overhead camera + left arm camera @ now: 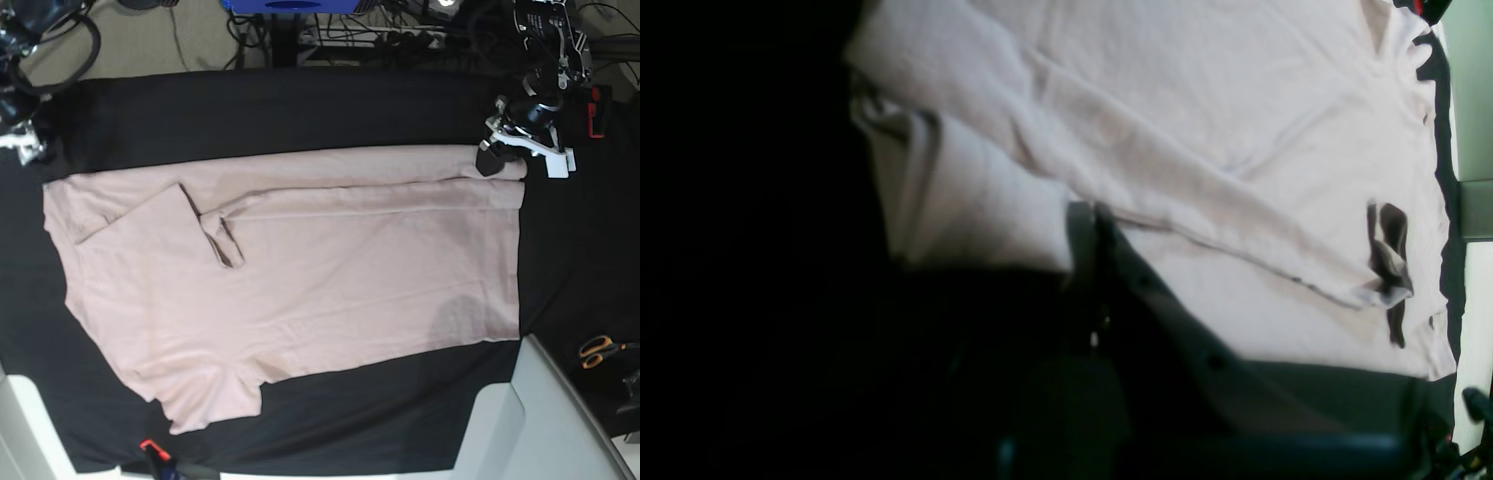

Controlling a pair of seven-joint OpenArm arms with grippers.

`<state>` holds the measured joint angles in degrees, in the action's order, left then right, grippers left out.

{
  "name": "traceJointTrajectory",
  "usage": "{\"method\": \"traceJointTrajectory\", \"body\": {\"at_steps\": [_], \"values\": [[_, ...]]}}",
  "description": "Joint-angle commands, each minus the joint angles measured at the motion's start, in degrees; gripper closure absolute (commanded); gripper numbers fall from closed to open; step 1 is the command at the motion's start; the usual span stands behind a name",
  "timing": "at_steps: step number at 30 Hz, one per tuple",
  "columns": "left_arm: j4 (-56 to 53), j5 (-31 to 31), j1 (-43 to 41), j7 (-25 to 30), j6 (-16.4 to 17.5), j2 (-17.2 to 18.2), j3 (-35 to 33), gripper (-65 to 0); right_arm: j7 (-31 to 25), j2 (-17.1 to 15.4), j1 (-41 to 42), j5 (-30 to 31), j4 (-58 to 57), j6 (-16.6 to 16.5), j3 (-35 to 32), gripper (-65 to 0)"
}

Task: Fold the T-shirt properly
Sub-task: 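Drag the shirt toward the robot base with both grippers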

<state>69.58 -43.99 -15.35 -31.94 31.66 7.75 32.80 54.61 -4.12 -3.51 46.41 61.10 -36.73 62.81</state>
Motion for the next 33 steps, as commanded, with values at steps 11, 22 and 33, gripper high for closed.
{"method": "traceJointTrajectory", "body": {"at_steps": [11,22,33], "values": [[0.9,-1.2,0.4,1.2,0.6,0.6,0.2,0.0,-5.6,-3.8,6.2,1.0,-12.9,-0.5,-0.5,-40.5],[0.7,-1.2,0.5,1.2,0.6,0.6,0.4,0.0,-8.8,-4.5,9.2,1.0,-16.5,-0.5,-4.7,-30.2],[0.9,-1.1,0.5,1.2,0.6,0.6,0.1,0.0,-8.3,-4.5,7.0,1.5,-14.4,-0.9,-5.3,-1.5]]}}
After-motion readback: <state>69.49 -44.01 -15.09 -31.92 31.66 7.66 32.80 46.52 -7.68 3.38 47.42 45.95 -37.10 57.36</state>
